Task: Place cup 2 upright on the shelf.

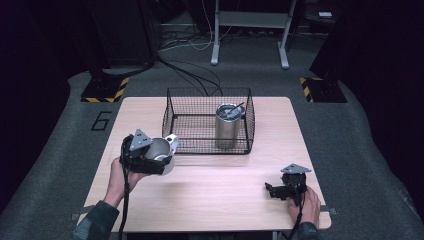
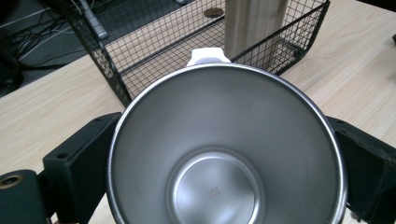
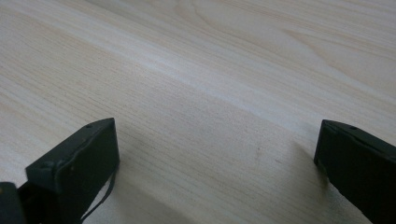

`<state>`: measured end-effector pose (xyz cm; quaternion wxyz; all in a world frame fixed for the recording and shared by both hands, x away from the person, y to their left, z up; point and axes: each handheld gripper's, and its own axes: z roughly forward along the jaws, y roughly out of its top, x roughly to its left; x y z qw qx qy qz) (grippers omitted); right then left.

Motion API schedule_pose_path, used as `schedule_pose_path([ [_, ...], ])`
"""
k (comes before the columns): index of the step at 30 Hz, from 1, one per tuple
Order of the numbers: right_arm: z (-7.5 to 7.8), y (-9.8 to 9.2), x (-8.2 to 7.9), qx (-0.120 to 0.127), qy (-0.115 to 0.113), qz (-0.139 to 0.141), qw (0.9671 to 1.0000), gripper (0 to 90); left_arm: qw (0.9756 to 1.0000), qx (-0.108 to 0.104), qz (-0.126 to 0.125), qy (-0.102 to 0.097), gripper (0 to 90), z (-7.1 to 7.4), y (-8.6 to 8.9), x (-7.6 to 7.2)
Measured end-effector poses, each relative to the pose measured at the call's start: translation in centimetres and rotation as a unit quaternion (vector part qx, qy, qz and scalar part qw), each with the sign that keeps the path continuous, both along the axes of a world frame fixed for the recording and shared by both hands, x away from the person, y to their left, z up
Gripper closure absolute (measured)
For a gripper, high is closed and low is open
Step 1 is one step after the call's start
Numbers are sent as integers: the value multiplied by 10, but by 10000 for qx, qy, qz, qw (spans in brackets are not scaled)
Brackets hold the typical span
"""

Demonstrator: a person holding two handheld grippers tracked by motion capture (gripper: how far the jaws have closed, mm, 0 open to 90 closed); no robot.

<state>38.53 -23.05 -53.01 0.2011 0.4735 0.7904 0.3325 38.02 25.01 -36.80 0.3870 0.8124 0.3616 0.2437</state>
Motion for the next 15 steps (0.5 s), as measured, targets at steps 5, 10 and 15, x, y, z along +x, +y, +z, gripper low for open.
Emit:
schedule_pose_path([
  [5,0,0,1,10,-7,15,10000,0,10000,-31,-58,-42,59,6,-5,6],
  [10,0,0,2,8,-19,26,10000,0,9999,-72,-125,-61,59,12,-11,11],
  [15,0,0,2,8,-16,33,10000,0,9997,-91,-196,-62,59,18,-16,16],
])
